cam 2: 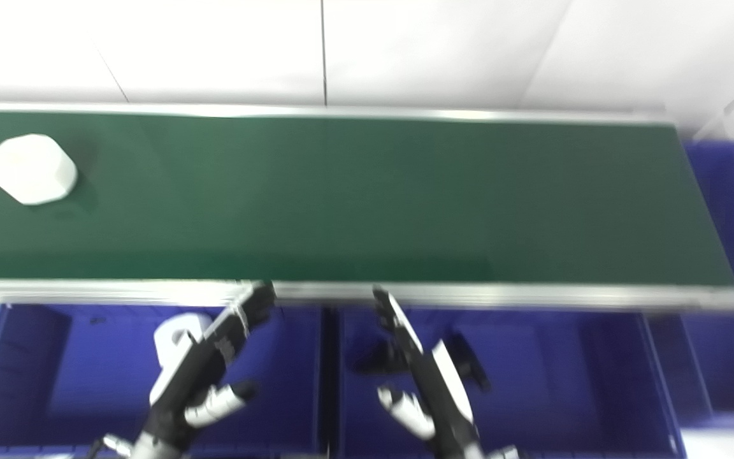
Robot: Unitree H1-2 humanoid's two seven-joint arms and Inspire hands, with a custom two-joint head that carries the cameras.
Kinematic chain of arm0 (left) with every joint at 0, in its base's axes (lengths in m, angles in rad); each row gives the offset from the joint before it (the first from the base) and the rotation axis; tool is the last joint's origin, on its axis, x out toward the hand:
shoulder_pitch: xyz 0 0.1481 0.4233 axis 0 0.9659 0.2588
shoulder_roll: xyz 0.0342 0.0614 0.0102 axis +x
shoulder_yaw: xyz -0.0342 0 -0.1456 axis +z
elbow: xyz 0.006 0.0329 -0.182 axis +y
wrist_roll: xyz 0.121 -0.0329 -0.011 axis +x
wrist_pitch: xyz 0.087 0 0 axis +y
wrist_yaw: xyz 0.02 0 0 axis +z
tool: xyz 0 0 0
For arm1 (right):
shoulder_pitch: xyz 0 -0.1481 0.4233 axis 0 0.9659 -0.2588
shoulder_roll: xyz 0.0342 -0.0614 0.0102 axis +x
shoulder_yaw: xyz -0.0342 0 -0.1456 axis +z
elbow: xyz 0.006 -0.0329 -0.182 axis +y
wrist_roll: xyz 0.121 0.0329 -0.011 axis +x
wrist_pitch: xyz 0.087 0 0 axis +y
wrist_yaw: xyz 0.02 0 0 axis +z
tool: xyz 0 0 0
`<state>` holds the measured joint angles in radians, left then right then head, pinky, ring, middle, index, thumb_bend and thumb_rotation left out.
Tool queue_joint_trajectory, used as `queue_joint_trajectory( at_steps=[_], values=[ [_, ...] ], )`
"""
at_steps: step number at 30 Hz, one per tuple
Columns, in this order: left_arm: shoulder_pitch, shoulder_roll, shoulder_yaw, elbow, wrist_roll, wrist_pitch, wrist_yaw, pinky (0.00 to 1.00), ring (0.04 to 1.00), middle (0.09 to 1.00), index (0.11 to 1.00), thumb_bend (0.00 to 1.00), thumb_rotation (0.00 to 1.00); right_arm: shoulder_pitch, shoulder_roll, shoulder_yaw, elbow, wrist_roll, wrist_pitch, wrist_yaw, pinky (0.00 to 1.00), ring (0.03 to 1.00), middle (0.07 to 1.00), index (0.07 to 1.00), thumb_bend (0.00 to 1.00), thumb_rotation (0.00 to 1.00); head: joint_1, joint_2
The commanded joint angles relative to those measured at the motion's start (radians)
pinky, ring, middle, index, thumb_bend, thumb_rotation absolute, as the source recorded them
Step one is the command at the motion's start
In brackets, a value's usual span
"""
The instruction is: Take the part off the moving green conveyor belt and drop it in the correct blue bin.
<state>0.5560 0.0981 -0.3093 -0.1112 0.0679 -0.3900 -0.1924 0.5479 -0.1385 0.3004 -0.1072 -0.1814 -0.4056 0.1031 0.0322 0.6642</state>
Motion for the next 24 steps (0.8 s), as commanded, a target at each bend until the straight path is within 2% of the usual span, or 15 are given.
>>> queue_joint_trajectory(
  at_steps=[1,7,11,13,17,24],
  values=[
    [0.007,-0.01,-0.008,-0.007,0.012,-0.037,0.011,0.91,0.937,0.925,0.901,0.74,0.67,0.0,-0.011,0.001,0.001,0.013,-0.062,-0.007,0.94,0.965,0.995,0.988,0.89,0.99,0.037,-0.036],
    [-0.003,-0.028,-0.018,0.034,0.052,-0.042,0.029,0.9,0.931,0.91,0.874,0.76,0.69,-0.015,-0.039,0.004,0.04,0.041,-0.064,-0.013,0.97,0.986,1.0,0.994,0.89,0.99,0.108,-0.11],
    [-0.01,-0.037,-0.023,0.052,0.072,-0.043,0.035,0.89,0.928,0.905,0.866,0.75,0.7,-0.024,-0.053,0.005,0.052,0.067,-0.064,-0.017,0.97,0.988,1.0,0.999,0.88,0.99,0.144,-0.138],
    [-0.012,-0.041,-0.023,0.062,0.072,-0.045,0.037,0.87,0.921,0.904,0.86,0.75,0.69,-0.025,-0.056,0.001,0.05,0.093,-0.064,-0.012,0.99,0.998,1.0,0.996,0.88,0.98,0.156,-0.145],
    [-0.017,-0.039,-0.022,0.071,0.087,-0.049,0.039,0.85,0.908,0.899,0.855,0.74,0.69,-0.009,-0.049,-0.022,0.001,0.122,-0.064,-0.013,1.0,1.0,1.0,1.0,0.95,0.98,0.181,-0.152],
    [-0.036,-0.029,-0.03,0.086,0.074,-0.076,0.032,0.83,0.895,0.896,0.848,0.71,0.66,-0.016,-0.047,-0.022,0.006,0.129,-0.064,-0.001,1.0,1.0,1.0,1.0,0.94,0.96,0.212,-0.15]
  ],
)
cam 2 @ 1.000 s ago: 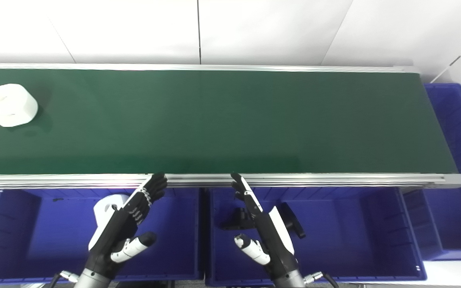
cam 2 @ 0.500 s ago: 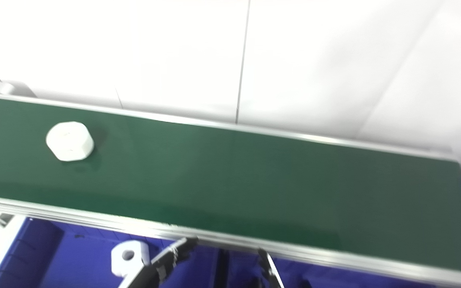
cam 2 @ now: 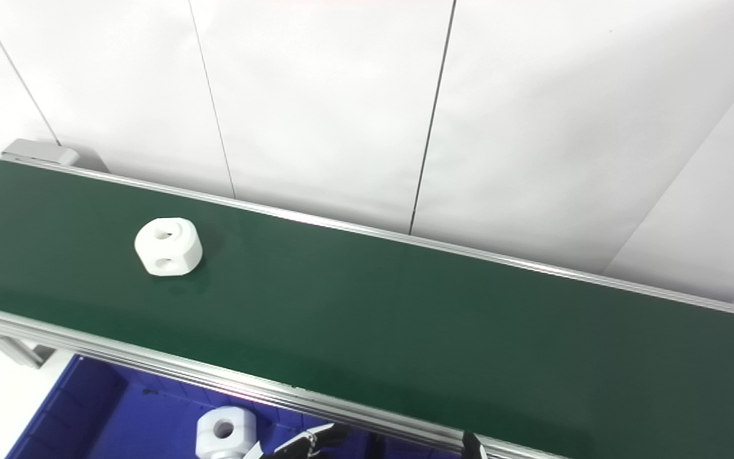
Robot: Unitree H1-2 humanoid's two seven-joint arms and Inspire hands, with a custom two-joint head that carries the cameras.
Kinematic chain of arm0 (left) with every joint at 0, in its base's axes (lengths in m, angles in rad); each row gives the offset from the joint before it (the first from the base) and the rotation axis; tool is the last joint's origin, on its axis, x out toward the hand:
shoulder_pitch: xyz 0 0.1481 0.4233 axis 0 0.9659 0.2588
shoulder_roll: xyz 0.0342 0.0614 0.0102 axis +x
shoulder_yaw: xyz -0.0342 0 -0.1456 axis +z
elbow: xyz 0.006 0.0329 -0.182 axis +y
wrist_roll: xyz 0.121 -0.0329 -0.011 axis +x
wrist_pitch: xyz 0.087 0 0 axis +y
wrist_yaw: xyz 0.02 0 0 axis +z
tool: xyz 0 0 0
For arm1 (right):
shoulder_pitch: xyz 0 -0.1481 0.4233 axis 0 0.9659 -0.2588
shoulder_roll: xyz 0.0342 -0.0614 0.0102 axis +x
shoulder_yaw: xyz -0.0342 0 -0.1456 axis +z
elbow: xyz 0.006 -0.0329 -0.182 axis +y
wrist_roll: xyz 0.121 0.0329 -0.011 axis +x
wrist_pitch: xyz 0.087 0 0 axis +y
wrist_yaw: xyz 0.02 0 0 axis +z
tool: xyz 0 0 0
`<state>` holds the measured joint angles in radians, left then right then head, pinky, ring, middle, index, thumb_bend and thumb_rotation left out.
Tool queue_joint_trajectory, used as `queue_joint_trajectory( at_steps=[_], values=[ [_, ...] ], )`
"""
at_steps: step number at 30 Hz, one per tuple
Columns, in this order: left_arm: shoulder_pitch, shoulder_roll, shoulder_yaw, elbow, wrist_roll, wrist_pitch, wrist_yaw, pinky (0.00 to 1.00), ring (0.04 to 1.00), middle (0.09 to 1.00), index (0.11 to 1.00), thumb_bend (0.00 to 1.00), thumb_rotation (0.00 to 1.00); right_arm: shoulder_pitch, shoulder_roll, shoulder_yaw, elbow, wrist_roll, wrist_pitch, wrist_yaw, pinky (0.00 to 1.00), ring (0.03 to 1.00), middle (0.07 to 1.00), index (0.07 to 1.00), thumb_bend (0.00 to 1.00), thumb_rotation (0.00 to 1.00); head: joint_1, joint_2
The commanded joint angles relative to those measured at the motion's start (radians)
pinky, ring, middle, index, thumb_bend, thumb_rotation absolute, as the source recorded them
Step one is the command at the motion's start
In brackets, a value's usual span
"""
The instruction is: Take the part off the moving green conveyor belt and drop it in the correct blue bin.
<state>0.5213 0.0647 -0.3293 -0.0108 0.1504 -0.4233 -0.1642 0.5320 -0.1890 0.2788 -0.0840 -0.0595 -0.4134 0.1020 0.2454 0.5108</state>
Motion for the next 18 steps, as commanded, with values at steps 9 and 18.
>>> queue_joint_trajectory(
  at_steps=[9,18],
  values=[
    [-0.002,-0.001,-0.025,-0.142,-0.063,-0.032,0.001,0.76,0.847,0.849,0.809,0.77,0.6,-0.028,0.005,-0.007,0.027,-0.001,-0.056,-0.011,1.0,1.0,1.0,1.0,0.92,0.97,0.018,0.006],
    [-0.125,0.001,0.067,-0.351,0.091,0.024,0.033,0.75,0.861,0.854,0.802,0.82,0.53,-0.055,0.01,-0.009,0.059,-0.002,-0.056,-0.01,1.0,1.0,1.0,1.0,0.93,0.99,0.015,-0.007]
  ],
)
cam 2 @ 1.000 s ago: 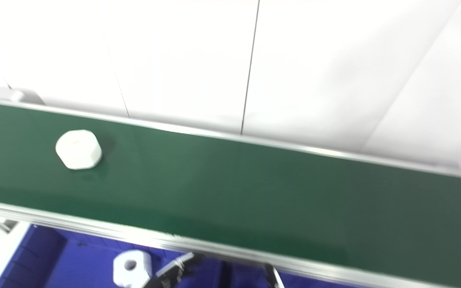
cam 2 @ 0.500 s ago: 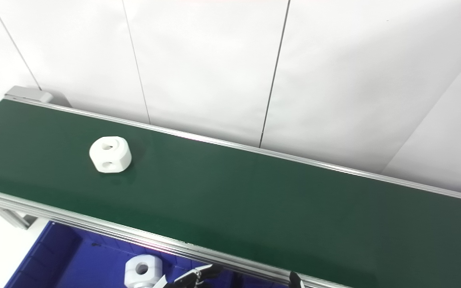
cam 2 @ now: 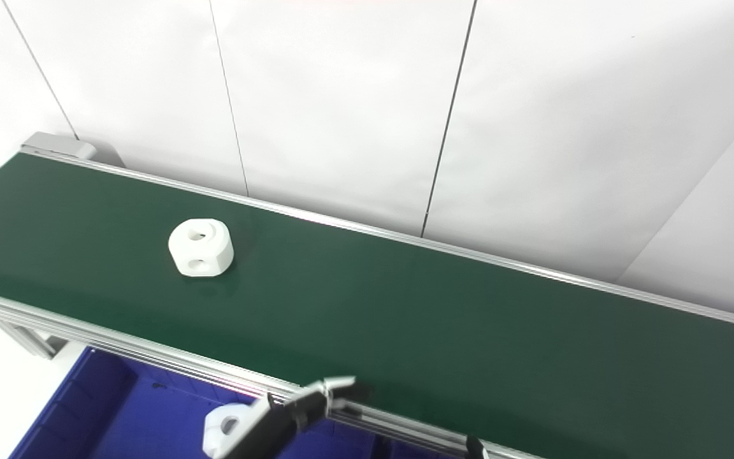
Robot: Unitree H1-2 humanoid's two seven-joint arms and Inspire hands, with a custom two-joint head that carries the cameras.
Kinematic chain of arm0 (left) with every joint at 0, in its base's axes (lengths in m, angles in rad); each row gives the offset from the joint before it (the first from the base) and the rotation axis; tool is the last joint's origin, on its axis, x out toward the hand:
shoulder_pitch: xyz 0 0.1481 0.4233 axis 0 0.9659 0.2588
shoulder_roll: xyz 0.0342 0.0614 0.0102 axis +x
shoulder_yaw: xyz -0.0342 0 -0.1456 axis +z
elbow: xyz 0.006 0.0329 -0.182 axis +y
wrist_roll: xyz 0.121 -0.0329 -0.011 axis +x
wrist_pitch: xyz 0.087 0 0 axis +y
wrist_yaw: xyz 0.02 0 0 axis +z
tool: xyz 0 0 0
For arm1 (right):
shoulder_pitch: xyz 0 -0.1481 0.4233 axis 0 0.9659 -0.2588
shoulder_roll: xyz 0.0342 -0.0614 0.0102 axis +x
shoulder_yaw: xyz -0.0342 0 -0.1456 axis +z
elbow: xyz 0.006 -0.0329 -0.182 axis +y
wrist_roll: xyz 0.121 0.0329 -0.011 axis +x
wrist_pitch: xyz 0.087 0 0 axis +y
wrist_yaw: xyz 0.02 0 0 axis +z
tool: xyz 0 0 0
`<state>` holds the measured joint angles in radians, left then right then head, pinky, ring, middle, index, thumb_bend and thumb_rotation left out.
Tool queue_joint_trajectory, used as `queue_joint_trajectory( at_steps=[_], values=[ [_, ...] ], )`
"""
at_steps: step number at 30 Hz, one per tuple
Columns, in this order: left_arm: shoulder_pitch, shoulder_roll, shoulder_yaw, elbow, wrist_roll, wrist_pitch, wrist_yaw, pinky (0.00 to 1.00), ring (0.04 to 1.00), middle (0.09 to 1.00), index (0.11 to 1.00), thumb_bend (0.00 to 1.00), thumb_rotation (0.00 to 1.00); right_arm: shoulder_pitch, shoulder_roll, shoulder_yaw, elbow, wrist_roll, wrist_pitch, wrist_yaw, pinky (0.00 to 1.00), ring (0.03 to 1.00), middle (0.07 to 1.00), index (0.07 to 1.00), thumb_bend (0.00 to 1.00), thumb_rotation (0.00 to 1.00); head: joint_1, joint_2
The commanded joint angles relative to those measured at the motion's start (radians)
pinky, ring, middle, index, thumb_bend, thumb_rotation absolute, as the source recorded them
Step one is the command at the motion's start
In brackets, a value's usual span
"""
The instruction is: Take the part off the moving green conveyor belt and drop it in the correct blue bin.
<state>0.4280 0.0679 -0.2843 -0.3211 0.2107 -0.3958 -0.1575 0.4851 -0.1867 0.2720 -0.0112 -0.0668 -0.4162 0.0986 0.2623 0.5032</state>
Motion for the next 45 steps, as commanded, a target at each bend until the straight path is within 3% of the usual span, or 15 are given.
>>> queue_joint_trajectory(
  at_steps=[1,6,9,12,19,21,25,33,38,45],
  values=[
    [-0.063,0.002,0.044,-0.054,0.048,0.0,0.031,0.76,0.867,0.86,0.806,0.83,0.53,-0.011,0.01,-0.002,-0.01,0.006,-0.054,-0.007,1.0,1.0,1.0,1.0,0.93,0.99,-0.002,0.0],
    [-0.207,0.031,0.144,-0.061,0.1,0.029,0.045,0.77,0.886,0.88,0.824,0.85,0.46,-0.023,0.021,-0.003,0.011,0.005,-0.054,-0.013,1.0,1.0,1.0,1.0,0.94,0.99,-0.007,-0.008],
    [-0.289,0.036,0.2,-0.044,0.167,0.042,0.074,0.81,0.901,0.896,0.847,0.89,0.48,-0.029,0.025,0.0,0.018,0.0,-0.054,-0.016,1.0,1.0,1.0,1.0,0.93,0.99,-0.011,-0.011],
    [-0.346,0.035,0.232,-0.027,0.245,0.043,0.107,0.84,0.914,0.906,0.864,0.87,0.48,-0.034,0.029,0.003,0.027,0.006,-0.054,-0.015,1.0,1.0,1.0,1.0,0.93,0.99,-0.013,-0.013],
    [-0.484,0.092,0.273,0.025,0.406,0.115,0.119,0.87,0.968,0.953,0.906,0.85,0.42,-0.043,0.039,0.009,0.044,0.014,-0.054,-0.013,1.0,1.0,1.0,1.0,0.93,0.97,-0.018,-0.018],
    [-0.513,0.116,0.276,0.049,0.451,0.134,0.118,0.89,0.973,0.957,0.908,0.88,0.34,-0.045,0.039,0.011,0.047,0.015,-0.053,-0.011,1.0,1.0,1.0,1.0,0.93,0.96,-0.018,-0.018],
    [-0.566,0.161,0.273,0.092,0.598,0.217,0.122,0.91,0.969,0.968,0.915,0.92,0.29,-0.047,0.04,0.013,0.052,0.013,-0.053,-0.013,1.0,1.0,1.0,1.0,0.93,0.96,-0.018,-0.02],
    [-0.616,0.212,0.247,0.166,0.752,0.341,0.132,0.92,0.964,0.961,0.904,0.95,0.21,-0.046,0.039,0.019,0.049,0.012,-0.053,-0.015,1.0,1.0,1.0,1.0,0.91,0.95,-0.022,-0.014],
    [-0.64,0.242,0.225,0.195,0.788,0.44,0.057,0.94,0.96,0.95,0.9,1.0,0.2,-0.04,0.036,0.025,0.038,0.008,-0.054,-0.015,1.0,0.999,1.0,1.0,0.9,0.95,-0.027,-0.006],
    [-0.647,0.281,0.182,0.2,0.772,0.504,-0.058,0.89,0.926,0.92,0.89,1.0,0.19,-0.027,0.031,0.028,0.013,0.004,-0.054,-0.016,1.0,0.998,1.0,1.0,0.88,0.95,-0.033,0.021]
  ],
)
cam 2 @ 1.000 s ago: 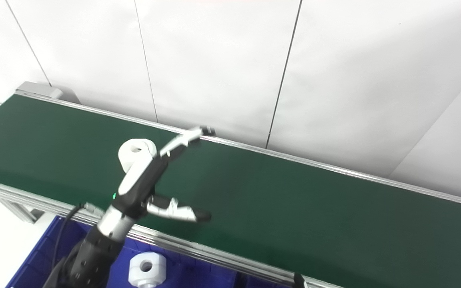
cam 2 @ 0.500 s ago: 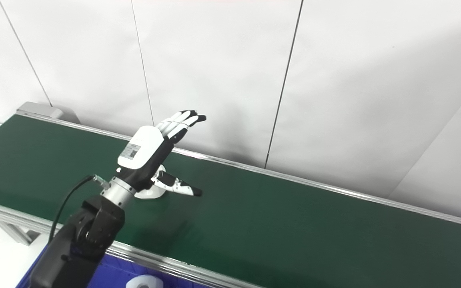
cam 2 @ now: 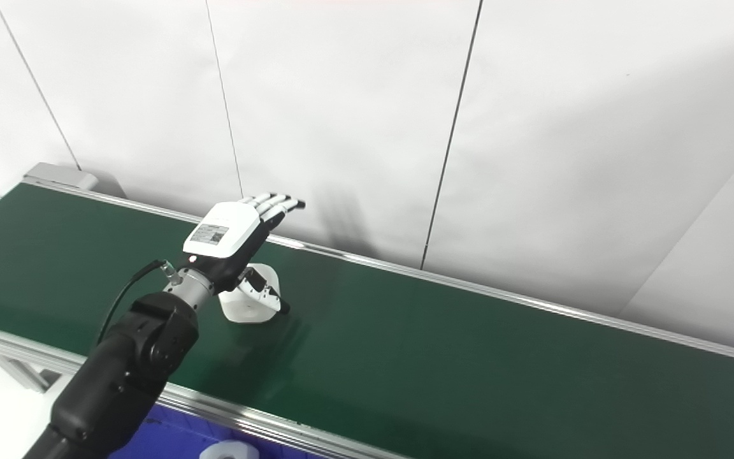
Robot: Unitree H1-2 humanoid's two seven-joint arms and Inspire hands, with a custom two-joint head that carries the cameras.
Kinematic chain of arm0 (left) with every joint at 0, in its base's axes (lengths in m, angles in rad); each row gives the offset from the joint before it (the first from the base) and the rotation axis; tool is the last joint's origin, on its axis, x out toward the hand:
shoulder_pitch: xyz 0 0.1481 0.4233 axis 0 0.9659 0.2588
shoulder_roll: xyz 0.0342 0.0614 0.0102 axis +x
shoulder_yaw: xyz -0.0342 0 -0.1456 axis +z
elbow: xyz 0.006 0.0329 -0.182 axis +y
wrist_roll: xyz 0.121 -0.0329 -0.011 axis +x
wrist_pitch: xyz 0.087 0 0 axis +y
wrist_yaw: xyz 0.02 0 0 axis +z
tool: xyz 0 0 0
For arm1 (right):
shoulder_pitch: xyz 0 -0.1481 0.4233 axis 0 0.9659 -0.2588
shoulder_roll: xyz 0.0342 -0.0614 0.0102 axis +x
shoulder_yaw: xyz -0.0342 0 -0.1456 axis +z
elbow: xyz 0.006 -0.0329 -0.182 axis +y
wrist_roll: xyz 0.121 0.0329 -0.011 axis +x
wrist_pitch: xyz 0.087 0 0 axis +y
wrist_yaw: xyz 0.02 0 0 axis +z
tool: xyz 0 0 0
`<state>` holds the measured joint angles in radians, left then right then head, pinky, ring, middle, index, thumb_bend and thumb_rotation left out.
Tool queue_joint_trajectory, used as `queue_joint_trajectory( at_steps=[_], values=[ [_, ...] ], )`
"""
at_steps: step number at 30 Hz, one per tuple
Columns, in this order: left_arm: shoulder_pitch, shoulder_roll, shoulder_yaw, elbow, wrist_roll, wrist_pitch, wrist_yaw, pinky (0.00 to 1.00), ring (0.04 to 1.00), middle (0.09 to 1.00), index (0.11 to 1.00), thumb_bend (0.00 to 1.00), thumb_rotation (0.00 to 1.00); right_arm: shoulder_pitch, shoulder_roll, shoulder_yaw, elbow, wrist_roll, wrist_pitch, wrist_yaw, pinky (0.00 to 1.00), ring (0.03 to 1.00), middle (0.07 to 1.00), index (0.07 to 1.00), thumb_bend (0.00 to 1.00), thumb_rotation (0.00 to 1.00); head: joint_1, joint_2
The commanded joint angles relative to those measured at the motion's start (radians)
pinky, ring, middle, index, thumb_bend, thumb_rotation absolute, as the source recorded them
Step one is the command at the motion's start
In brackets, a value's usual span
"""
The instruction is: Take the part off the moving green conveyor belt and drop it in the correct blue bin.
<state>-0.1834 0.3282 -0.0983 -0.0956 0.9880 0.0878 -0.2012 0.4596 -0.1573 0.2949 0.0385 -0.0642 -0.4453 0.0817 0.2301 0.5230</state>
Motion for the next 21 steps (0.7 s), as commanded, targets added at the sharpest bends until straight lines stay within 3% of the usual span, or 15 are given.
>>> queue_joint_trajectory(
  at_steps=[1,6,11,16,21],
  values=[
    [-0.036,0.024,-0.009,-0.028,-0.007,0.029,-0.027,0.89,0.924,0.92,0.892,1.0,0.19,0.0,0.002,0.006,-0.039,0.001,-0.024,0.001,1.0,0.997,1.0,1.0,0.88,0.95,0.0,0.001],
    [-0.037,0.033,-0.039,-0.055,-0.024,0.144,-0.217,0.85,0.906,0.911,0.901,1.0,0.19,0.007,-0.002,0.011,-0.055,0.003,-0.024,0.006,1.0,0.999,1.0,1.0,0.87,0.96,-0.005,0.024],
    [-0.056,0.037,-0.071,-0.035,-0.04,0.218,-0.333,0.75,0.888,0.91,0.895,1.0,0.21,0.012,0.003,0.015,-0.068,-0.001,-0.024,0.0,1.0,0.995,1.0,1.0,0.87,0.96,-0.015,0.034],
    [-0.075,0.033,-0.098,0.012,-0.043,0.216,-0.326,0.72,0.873,0.904,0.88,1.0,0.26,0.013,0.008,0.017,-0.073,-0.005,-0.024,-0.004,1.0,0.999,1.0,1.0,0.87,0.96,-0.021,0.037],
    [-0.102,0.014,-0.132,0.098,-0.042,0.184,-0.227,0.73,0.855,0.883,0.858,1.0,0.25,0.015,0.011,0.019,-0.073,-0.003,-0.024,-0.006,0.99,0.992,1.0,1.0,0.87,0.95,-0.028,0.037]
  ],
)
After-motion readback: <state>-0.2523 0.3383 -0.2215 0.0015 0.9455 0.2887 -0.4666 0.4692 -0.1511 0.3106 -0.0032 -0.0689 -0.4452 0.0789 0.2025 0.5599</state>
